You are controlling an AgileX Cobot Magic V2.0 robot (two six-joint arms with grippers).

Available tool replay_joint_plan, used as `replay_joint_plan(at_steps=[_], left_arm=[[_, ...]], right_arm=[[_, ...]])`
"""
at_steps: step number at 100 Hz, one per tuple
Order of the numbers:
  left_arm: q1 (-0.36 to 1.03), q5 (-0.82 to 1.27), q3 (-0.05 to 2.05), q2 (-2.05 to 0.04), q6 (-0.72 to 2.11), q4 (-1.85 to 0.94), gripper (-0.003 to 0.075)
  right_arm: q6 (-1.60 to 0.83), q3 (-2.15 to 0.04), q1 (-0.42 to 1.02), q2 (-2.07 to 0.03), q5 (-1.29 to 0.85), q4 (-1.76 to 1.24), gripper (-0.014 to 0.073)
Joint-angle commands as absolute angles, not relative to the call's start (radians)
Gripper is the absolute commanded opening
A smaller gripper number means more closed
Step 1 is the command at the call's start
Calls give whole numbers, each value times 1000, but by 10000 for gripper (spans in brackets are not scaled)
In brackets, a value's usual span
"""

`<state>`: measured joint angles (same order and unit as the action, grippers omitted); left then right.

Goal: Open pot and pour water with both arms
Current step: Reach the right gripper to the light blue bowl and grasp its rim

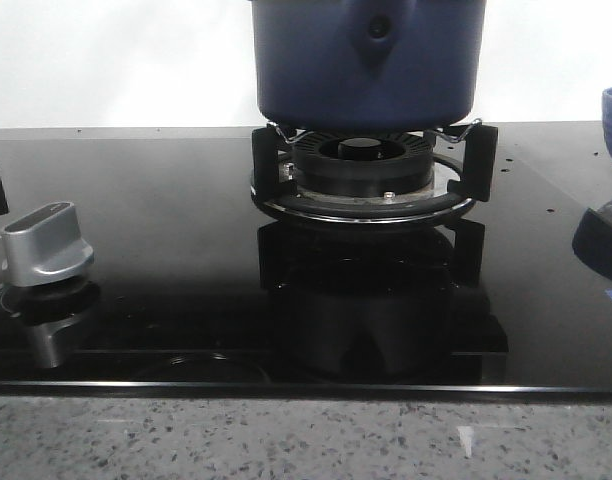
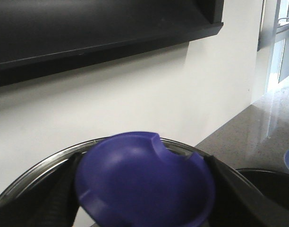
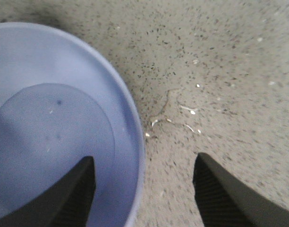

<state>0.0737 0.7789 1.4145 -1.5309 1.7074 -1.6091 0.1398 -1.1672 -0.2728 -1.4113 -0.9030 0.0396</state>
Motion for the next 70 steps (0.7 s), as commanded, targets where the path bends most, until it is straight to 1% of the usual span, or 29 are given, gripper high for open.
replay_joint_plan(at_steps=[1, 11, 16, 23, 28, 33, 35, 41, 55, 70], left_arm=[[71, 792, 1454, -1478, 1696, -1686, 365], [71, 792, 1454, -1478, 1696, -1683, 365], [71, 792, 1454, -1478, 1696, -1683, 365], [71, 792, 1454, -1478, 1696, -1678, 365], [71, 792, 1454, -1478, 1696, -1678, 365], [71, 792, 1454, -1478, 1696, -1678, 365], [71, 792, 1454, -1478, 1696, -1678, 365], [71, 792, 1454, -1478, 1696, -1678, 365], [71, 792, 1454, -1478, 1696, -1678, 365], [71, 792, 1454, -1478, 1696, -1678, 365]], right_arm=[[119, -1204, -287, -1439, -837, 0, 402], [117, -1204, -287, -1482, -822, 0, 400], [117, -1204, -287, -1491, -814, 0, 373], [117, -1204, -287, -1494, -810, 0, 267], [117, -1204, -287, -1494, -802, 0, 151], [117, -1204, -287, -1494, -797, 5, 63], [117, -1204, -287, -1494, -797, 5, 8], [117, -1204, -287, -1494, -797, 5, -74], [117, -1224, -287, -1490, -806, 0, -73], [116, -1323, -285, -1490, -887, -24, -73]])
